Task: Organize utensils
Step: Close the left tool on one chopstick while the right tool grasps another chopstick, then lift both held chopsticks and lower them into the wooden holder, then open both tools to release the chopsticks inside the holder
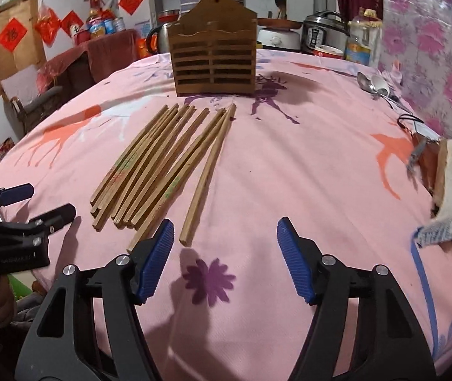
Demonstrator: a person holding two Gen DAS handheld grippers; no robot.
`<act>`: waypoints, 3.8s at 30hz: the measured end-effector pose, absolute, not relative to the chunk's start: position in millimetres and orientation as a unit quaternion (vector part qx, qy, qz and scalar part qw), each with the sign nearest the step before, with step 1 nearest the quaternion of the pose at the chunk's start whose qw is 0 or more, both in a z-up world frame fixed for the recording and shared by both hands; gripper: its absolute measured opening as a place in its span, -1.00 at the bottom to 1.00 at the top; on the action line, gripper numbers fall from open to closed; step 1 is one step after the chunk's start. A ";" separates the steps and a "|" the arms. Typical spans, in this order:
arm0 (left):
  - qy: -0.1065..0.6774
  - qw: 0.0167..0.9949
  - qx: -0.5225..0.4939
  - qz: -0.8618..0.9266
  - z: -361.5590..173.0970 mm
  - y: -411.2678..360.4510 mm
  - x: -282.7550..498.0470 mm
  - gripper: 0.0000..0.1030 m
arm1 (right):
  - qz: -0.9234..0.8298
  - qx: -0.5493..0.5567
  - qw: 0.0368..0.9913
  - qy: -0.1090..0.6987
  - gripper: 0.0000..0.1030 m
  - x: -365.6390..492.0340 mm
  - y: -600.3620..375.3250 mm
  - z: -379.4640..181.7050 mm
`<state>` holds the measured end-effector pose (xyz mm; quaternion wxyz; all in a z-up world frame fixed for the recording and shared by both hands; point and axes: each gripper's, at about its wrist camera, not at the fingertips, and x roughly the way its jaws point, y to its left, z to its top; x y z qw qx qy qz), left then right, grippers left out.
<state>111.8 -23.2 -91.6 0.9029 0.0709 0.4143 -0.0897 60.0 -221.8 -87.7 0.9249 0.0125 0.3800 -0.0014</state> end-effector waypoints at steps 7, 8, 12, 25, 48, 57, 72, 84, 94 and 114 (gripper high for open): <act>0.398 0.906 0.104 -0.101 -95.6 -43.7 123.9 0.90 | -0.003 0.038 0.926 0.376 0.32 61.2 -234.3 -96.9; 0.398 0.906 0.104 -0.100 -95.9 -44.2 127.0 0.90 | -0.002 0.039 0.927 0.373 0.33 61.0 -235.3 -97.8; 0.397 0.910 0.100 -0.066 -93.8 -37.5 147.1 0.90 | -0.003 0.040 0.930 0.365 0.39 60.7 -236.5 -99.4; 0.387 0.915 0.054 -0.098 -96.8 -32.5 139.4 0.09 | 0.013 0.003 0.942 0.336 0.03 51.0 -219.6 -94.7; 0.387 0.915 0.022 -0.116 -91.8 -17.5 133.1 -0.82 | -0.012 0.024 0.939 0.342 -0.88 57.7 -231.7 -100.8; 0.382 0.916 0.012 -0.126 -89.8 -15.8 128.3 -0.89 | -0.017 0.025 0.940 0.339 -0.89 56.1 -233.6 -99.3; 0.290 0.946 0.020 -0.144 31.8 -17.6 140.8 -0.89 | -0.015 0.036 0.977 0.209 -0.89 53.3 -257.9 18.8; 0.301 0.934 0.009 -0.191 93.7 -46.8 214.4 -0.89 | 0.028 0.031 0.972 0.230 -0.89 115.3 -257.4 67.8; 0.212 0.957 0.003 -0.200 183.5 -79.4 258.2 -0.89 | 0.040 0.057 0.982 0.175 -0.89 173.6 -265.7 142.0; 0.248 0.958 -0.062 -0.127 119.3 -78.0 353.3 -0.64 | -0.014 0.084 0.976 0.201 -0.75 263.9 -281.0 94.8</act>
